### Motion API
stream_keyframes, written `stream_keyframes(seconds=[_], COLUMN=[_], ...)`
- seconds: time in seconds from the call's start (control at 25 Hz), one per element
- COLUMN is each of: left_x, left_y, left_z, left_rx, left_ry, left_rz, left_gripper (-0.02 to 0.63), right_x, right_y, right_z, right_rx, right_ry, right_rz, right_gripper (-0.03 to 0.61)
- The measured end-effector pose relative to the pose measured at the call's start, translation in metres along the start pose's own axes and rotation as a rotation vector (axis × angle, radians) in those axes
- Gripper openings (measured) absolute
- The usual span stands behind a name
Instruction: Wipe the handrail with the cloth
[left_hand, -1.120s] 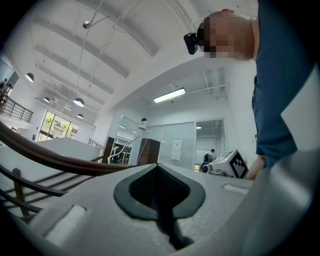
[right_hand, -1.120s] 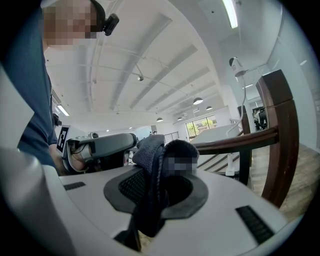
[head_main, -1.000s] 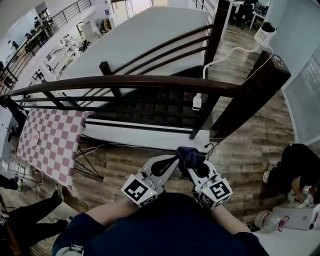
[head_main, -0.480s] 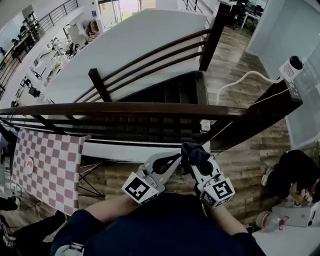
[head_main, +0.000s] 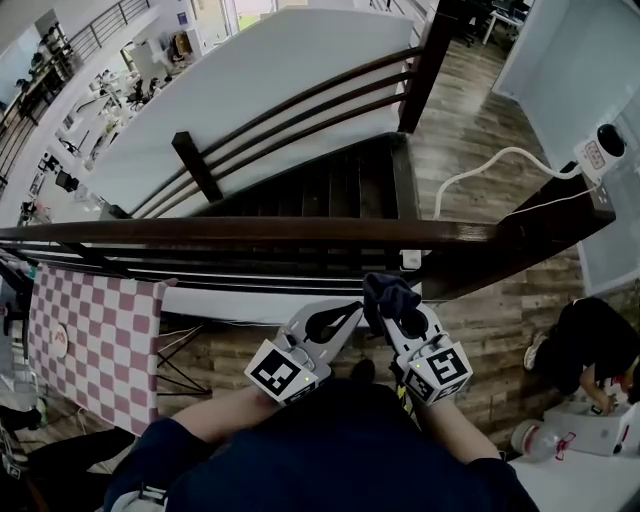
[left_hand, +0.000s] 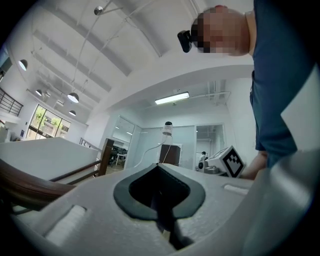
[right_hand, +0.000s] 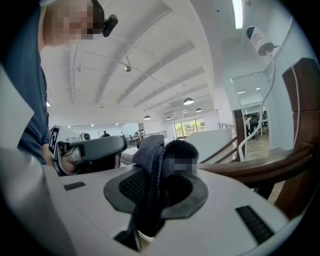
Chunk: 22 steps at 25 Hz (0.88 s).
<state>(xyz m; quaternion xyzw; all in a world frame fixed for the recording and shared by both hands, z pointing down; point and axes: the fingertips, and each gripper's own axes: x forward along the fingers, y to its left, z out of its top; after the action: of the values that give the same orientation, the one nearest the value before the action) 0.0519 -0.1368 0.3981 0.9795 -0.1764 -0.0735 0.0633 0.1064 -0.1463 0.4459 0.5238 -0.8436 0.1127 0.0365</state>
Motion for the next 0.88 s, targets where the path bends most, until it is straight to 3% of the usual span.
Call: stream_keyframes(seconds=[0.2,0.56,0.88], left_x=[0.038,0.119,0.134], left_y=[0.003,-0.025,-0.015], left_z=[-0.004,-0.014,-0.030], left_rx=[-0.021,-0.021,-0.045], left_ry=[0.000,0.015,0.045], left_rz=[0.011,-0.059,-0.031], left_gripper=[-0.005,-0.005,-0.005], right_x=[-0.004,-0.035,-0.010], right_y=[-0.063,-0.193,-0.257], right_z=[0.007,0.024,0.008], right_rx=[-0.031,-0.100,-0.237], right_ry=[0.022,0.069,0.229], right_rz=[-0.068,-0.230,-0.311], right_gripper=[0.089,0.089,0.089])
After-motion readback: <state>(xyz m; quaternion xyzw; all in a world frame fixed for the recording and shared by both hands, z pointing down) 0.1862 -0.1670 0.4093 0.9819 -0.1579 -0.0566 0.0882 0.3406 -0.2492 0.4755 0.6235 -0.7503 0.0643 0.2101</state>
